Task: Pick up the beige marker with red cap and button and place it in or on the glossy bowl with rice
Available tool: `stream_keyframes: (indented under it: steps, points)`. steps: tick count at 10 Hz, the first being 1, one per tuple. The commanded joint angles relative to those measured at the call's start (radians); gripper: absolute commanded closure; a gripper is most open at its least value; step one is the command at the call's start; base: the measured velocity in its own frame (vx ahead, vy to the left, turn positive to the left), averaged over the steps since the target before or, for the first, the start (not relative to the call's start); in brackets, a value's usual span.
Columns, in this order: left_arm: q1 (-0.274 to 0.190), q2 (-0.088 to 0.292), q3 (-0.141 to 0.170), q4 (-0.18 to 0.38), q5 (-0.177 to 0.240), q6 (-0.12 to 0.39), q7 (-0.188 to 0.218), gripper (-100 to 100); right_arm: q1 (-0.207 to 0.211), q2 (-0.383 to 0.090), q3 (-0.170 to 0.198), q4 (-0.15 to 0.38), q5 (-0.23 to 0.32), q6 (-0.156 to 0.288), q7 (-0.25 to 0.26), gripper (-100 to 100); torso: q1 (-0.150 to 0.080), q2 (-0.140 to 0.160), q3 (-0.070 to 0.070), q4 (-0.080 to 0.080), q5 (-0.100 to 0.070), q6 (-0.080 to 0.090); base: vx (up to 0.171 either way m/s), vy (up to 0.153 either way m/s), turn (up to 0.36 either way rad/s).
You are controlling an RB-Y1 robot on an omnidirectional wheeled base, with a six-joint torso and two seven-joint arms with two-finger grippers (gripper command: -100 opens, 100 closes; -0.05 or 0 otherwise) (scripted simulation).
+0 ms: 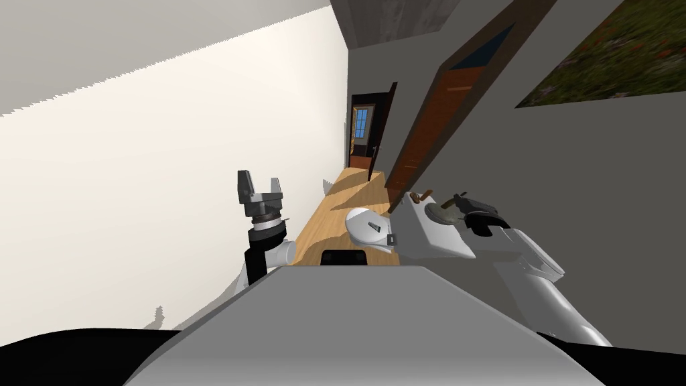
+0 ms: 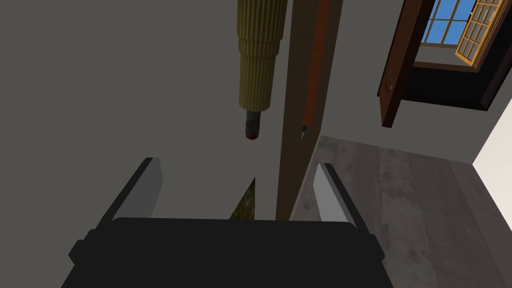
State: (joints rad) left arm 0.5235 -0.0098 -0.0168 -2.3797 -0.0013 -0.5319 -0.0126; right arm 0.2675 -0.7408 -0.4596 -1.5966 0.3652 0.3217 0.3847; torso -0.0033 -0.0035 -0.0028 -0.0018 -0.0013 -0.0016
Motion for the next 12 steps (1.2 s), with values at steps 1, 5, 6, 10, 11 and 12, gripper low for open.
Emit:
stream_keyframes:
  steps: [1, 5, 6, 10, 11, 12]
  points:
    - [0.000, 0.000, 0.000, 0.000, 0.000, 0.000, 0.000, 0, 0.011, -0.031, -0.003, -0.013, -0.026, 0.025, -0.006, -100, 0.000, 0.000, 0.000, 0.000, 0.000, 0.000, -0.044, 0.015, 0.030]
    - [0.000, 0.000, 0.000, 0.000, 0.000, 0.000, 0.000, 0, 0.028, -0.106, -0.003, -0.044, -0.088, 0.087, -0.017, -100, 0.000, 0.000, 0.000, 0.000, 0.000, 0.000, -0.037, 0.009, 0.037]
    - [0.000, 0.000, 0.000, 0.000, 0.000, 0.000, 0.000, 0, 0.033, -0.124, -0.003, -0.052, -0.103, 0.103, -0.020, -100, 0.000, 0.000, 0.000, 0.000, 0.000, 0.000, -0.039, 0.012, 0.039]
    - [0.000, 0.000, 0.000, 0.000, 0.000, 0.000, 0.000, 0, 0.026, -0.114, -0.003, -0.038, -0.092, 0.088, -0.019, 0, -0.001, -0.003, -0.001, -0.001, 0.000, 0.000, -0.004, 0.001, 0.002]
    - [0.000, 0.000, 0.000, 0.000, 0.000, 0.000, 0.000, 0, 0.026, -0.114, -0.003, -0.038, -0.092, 0.088, -0.019, 0, -0.001, -0.003, -0.002, -0.001, 0.000, 0.000, 0.000, 0.000, 0.000]
    - [0.000, 0.000, 0.000, 0.000, 0.000, 0.000, 0.000, 0, 0.026, -0.114, -0.003, -0.038, -0.092, 0.088, -0.019, 0, -0.001, -0.003, -0.002, -0.001, 0.000, 0.000, 0.000, 0.000, 0.000]
